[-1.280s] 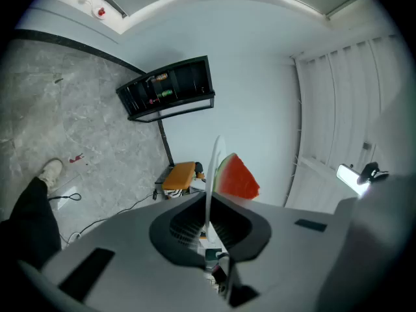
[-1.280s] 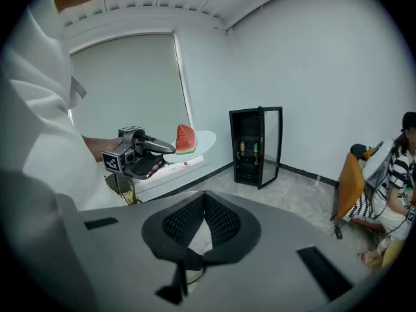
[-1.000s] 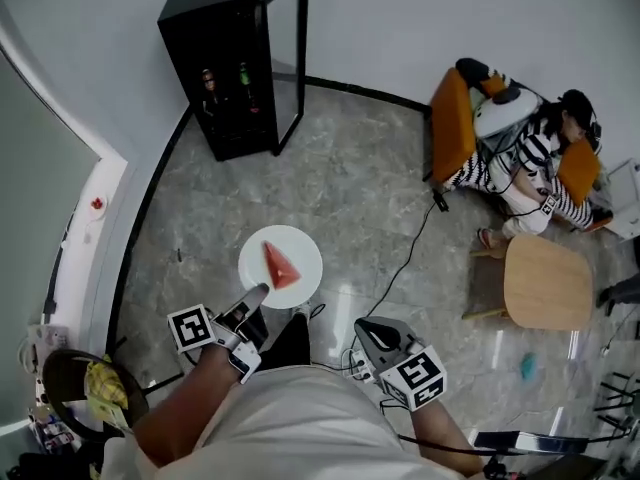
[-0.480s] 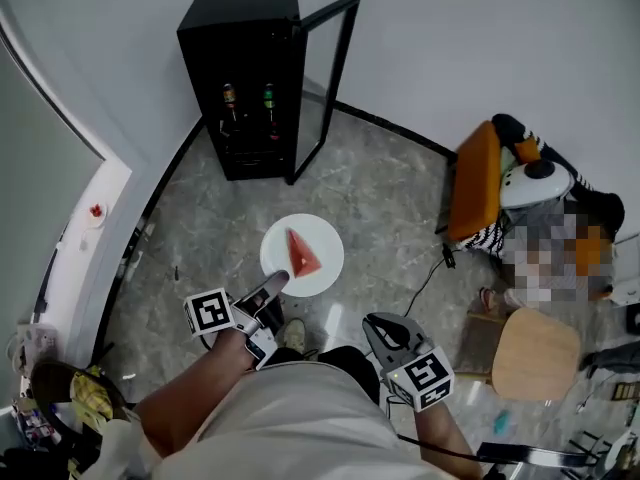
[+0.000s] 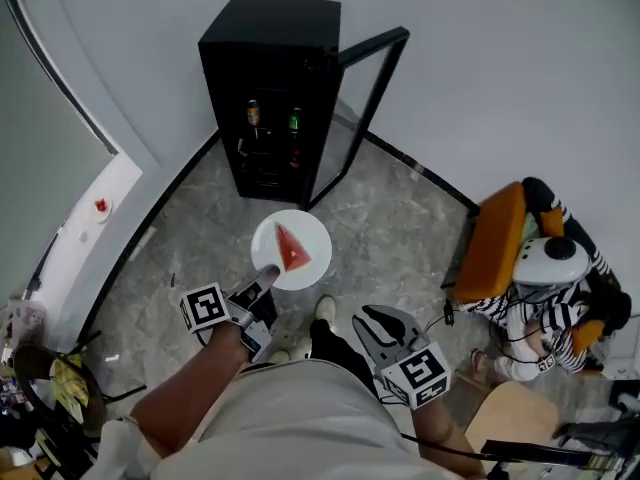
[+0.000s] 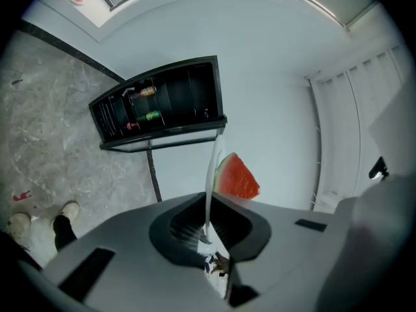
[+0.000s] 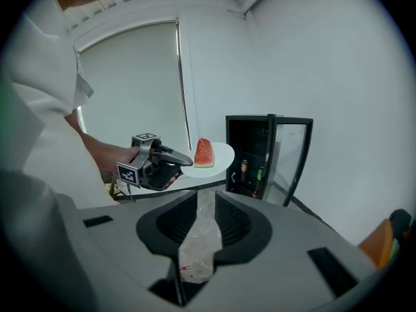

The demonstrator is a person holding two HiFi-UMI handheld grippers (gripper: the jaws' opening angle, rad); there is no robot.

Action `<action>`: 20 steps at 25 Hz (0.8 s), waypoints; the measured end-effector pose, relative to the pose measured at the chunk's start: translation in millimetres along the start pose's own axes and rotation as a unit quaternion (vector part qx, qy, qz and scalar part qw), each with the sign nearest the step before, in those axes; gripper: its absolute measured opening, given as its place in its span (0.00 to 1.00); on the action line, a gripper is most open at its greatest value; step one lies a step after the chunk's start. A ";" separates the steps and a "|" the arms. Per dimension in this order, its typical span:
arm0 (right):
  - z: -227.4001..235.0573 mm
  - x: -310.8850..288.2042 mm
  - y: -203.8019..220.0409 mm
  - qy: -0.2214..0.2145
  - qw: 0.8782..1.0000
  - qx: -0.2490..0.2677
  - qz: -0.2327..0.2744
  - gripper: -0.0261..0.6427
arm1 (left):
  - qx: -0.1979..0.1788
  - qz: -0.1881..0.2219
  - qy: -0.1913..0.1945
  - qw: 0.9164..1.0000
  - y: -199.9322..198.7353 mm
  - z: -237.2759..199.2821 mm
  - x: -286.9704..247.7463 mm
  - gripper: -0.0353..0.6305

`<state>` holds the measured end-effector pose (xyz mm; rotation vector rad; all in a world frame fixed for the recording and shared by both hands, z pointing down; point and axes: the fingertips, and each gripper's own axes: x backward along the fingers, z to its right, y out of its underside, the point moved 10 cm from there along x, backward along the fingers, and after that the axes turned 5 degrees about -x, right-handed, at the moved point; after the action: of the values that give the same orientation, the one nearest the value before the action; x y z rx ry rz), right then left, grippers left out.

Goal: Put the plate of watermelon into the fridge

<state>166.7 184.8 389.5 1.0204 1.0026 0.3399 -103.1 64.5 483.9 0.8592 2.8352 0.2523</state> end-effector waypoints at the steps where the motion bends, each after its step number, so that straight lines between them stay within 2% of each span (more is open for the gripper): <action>1: 18.1 -5.6 -8.6 -0.010 1.000 0.004 0.000 0.16 | 0.000 0.013 -0.007 1.000 -6.9 -2.3 -11.9 0.09; 4: 72.4 -19.9 -34.6 -0.036 0.999 0.020 -0.004 0.16 | 0.001 0.056 -0.017 0.998 -29.0 -6.8 -51.7 0.09; 10: 151.5 -48.3 -70.2 -0.093 0.994 0.049 -0.032 0.16 | 0.041 0.134 -0.028 0.990 -67.2 -24.6 -114.6 0.09; 15: 186.3 -84.7 -91.7 -0.113 0.991 0.054 -0.045 0.16 | 0.035 0.165 -0.051 0.984 -111.9 -49.7 -153.6 0.09; 20: 199.0 -127.2 -115.5 -0.122 0.989 0.050 -0.059 0.16 | 0.039 0.178 -0.065 0.981 -168.9 -87.9 -185.3 0.09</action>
<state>239.9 -67.7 390.8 1.0597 0.8591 0.0648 -59.4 -187.9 554.6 1.3461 2.5719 0.1235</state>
